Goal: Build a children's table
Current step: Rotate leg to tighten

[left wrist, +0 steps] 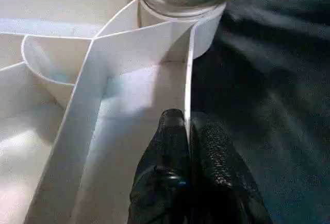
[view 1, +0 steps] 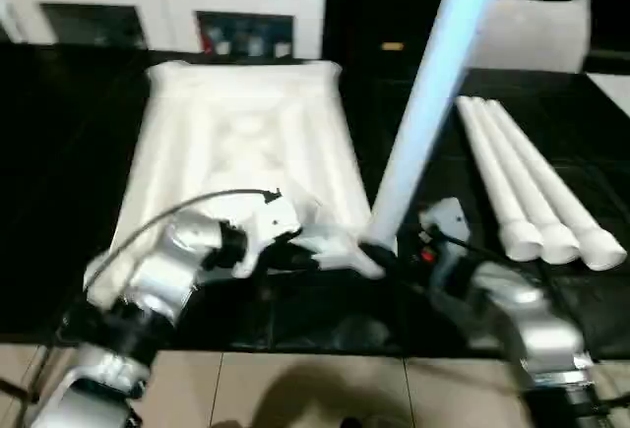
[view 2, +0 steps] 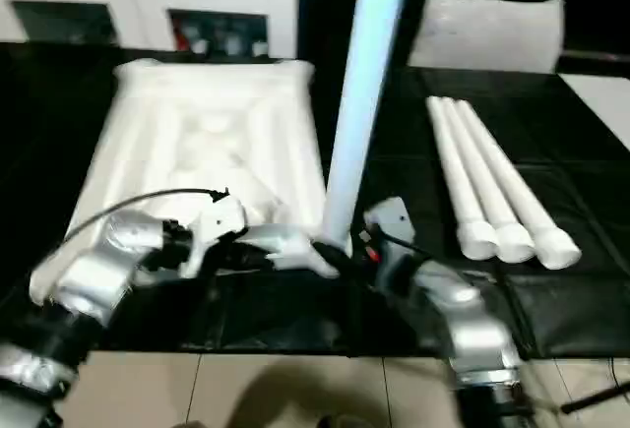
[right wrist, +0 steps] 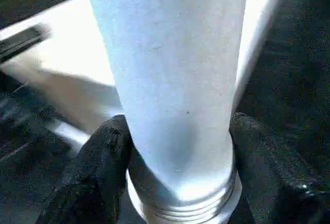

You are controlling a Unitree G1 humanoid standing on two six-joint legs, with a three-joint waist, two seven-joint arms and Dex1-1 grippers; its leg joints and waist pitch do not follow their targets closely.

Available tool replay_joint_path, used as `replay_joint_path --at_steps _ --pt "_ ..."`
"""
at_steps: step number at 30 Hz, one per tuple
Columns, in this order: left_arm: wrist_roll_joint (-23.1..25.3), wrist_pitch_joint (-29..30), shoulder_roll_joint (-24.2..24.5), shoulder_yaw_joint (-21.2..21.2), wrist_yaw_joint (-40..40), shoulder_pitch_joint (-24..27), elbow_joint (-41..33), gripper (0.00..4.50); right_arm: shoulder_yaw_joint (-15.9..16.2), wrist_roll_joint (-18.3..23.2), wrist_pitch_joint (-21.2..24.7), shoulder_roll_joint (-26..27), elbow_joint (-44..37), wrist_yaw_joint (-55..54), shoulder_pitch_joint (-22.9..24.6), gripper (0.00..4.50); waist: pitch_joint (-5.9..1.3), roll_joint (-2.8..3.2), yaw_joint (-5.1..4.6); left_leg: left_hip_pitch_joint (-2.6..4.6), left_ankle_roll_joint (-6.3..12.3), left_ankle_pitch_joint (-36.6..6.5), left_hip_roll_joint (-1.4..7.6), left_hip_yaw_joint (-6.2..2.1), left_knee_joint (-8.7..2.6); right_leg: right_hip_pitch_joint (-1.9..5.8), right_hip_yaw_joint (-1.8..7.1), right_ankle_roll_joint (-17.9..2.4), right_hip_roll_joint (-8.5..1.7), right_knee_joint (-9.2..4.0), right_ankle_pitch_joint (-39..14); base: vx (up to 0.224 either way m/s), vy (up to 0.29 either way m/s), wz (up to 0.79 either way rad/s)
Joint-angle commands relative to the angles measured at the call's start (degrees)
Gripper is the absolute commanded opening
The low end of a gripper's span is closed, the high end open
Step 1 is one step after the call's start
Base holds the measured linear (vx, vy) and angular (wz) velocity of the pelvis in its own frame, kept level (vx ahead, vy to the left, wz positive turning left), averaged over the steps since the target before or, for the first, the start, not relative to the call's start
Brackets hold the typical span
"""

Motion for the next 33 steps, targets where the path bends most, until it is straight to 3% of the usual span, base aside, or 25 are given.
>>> replay_joint_path --at_steps 1,2,3,4,6,7,10,12,14,16,17,20,25,32,33 --pt "-1.6 4.3 -8.1 0.3 9.5 -0.4 -4.2 0.00 5.5 0.9 5.4 7.5 0.6 -4.5 -0.4 2.63 -2.52 -0.23 -0.20 -0.47 1.83 -12.7 1.87 -0.84 -4.31 2.05 2.91 -5.0 -4.55 -6.34 -31.5 0.000 0.000 0.00" --pt "-0.9 6.3 -10.7 0.6 13.7 -0.6 -4.8 0.00 4.8 0.5 6.4 10.1 1.4 -8.9 -1.3 2.63 -2.51 0.02 -0.20 -0.48 1.62 -12.7 1.84 -0.90 -4.36 2.04 2.83 -5.1 -4.54 -6.40 -31.5 0.000 0.000 0.00" --pt "-0.9 6.3 -10.7 0.6 13.7 -0.6 -4.8 0.00 4.8 0.5 6.4 10.1 1.4 -8.9 -1.3 2.63 -2.54 -0.09 -0.32 -0.48 1.59 -12.8 1.79 -0.90 -4.36 2.00 2.82 -4.8 -4.55 -6.54 -31.8 0.000 0.000 0.00" --pt "-0.1 7.0 -14.0 0.5 18.2 -1.6 -4.6 0.00 2.9 0.3 8.1 13.7 3.6 -15.3 -3.4 2.63 -2.82 -0.20 -0.34 -0.54 1.62 -12.3 1.69 -1.02 -4.35 2.20 2.71 -4.6 -4.51 -6.37 -31.3 0.000 0.000 0.00" --pt "0.4 5.7 -15.3 0.3 19.9 -2.5 -3.6 0.00 2.2 0.2 7.1 15.2 4.3 -16.8 -4.4 2.63 -3.15 0.01 -0.35 -0.63 1.92 -11.3 1.63 -0.95 -4.29 2.29 2.82 -4.7 -4.44 -6.22 -28.5 0.000 0.000 0.00" --pt "0.4 5.7 -15.3 0.3 19.9 -2.5 -3.6 0.00 2.2 0.2 7.1 15.2 4.3 -16.8 -4.4 2.63 -3.42 0.13 -0.21 -0.71 2.38 -9.9 1.62 -0.85 -4.18 2.36 3.04 -5.1 -4.39 -5.94 -25.2 0.000 0.000 0.00" --pt "1.8 2.2 -13.4 -1.3 17.5 -3.3 -2.3 0.00 0.7 -0.3 6.3 15.8 4.6 -18.8 -4.7 3.19 -3.96 0.44 0.14 -1.01 3.47 -6.1 1.65 -0.66 -4.00 2.82 3.16 -7.2 -4.31 -5.03 -16.0 0.000 0.000 0.00" --pt "2.0 1.3 -12.6 -1.8 16.5 -3.4 -2.1 0.00 0.2 -0.3 6.3 15.8 4.5 -19.3 -4.6 3.26 -4.05 0.63 0.15 -1.15 3.94 -5.2 1.64 -0.58 -3.94 3.01 3.21 -8.5 -4.36 -4.66 -12.9 0.000 0.000 0.00" --pt "2.4 1.3 -11.6 -1.7 15.9 -3.6 -2.0 0.00 -0.4 -0.3 6.5 15.7 3.7 -19.9 -4.3 3.65 -3.99 0.80 0.17 -1.09 3.78 -5.9 1.63 -0.55 -4.01 3.07 3.15 -8.6 -4.38 -4.85 -14.0 0.000 0.000 0.00" --pt "2.7 0.8 -10.3 -1.6 14.8 -3.8 -1.8 0.00 -1.1 -0.5 6.5 15.1 2.5 -20.4 -3.5 3.67 -3.93 1.28 0.15 -1.00 3.18 -7.0 1.67 -0.57 -4.08 3.03 3.14 -8.3 -4.36 -5.03 -15.3 0.000 0.000 0.00" --pt "2.4 0.4 -9.8 -1.7 14.2 -4.0 -1.5 0.00 -1.6 -0.6 6.4 14.8 2.1 -21.1 -3.3 3.69 -3.93 1.14 0.07 -1.04 2.94 -7.5 1.67 -0.65 -4.19 3.07 3.10 -8.1 -4.32 -5.08 -15.8 0.000 0.000 0.00" --pt "2.4 -0.8 -8.5 -1.7 13.4 -4.3 -0.4 0.00 -2.3 -1.0 5.8 13.4 0.9 -21.3 -2.0 4.08 -4.08 1.46 0.08 -0.93 2.38 -7.2 1.80 -0.67 -4.12 3.14 3.22 -8.6 -4.31 -4.86 -13.5 0.000 0.000 0.00" --pt "2.8 -3.5 -7.1 -1.4 13.8 -5.4 3.1 0.00 -4.0 -0.3 5.4 11.6 -2.1 -20.2 1.2 4.44 -4.07 1.22 0.13 -1.01 2.75 -7.4 1.74 -0.62 -4.09 3.33 3.23 -8.8 -4.38 -4.82 -13.0 0.000 0.000 0.00" --pt "2.7 -7.2 -7.0 -0.1 15.4 -8.4 9.5 0.00 -6.7 -1.0 2.3 6.4 -7.7 -18.6 7.2 4.44 -4.11 0.96 0.35 -1.13 3.05 -7.2 1.69 -0.61 -3.88 3.31 3.18 -8.1 -4.42 -4.92 -14.4 0.000 0.000 0.00" --pt "2.7 -7.2 -7.0 -0.1 15.4 -8.4 9.5 0.00 -6.7 -1.0 2.3 6.4 -7.7 -18.6 7.2 4.44 -4.06 0.71 0.33 -1.26 3.46 -7.1 1.60 -0.56 -3.85 3.37 3.15 -7.7 -4.41 -5.04 -14.7 0.000 0.000 0.00"
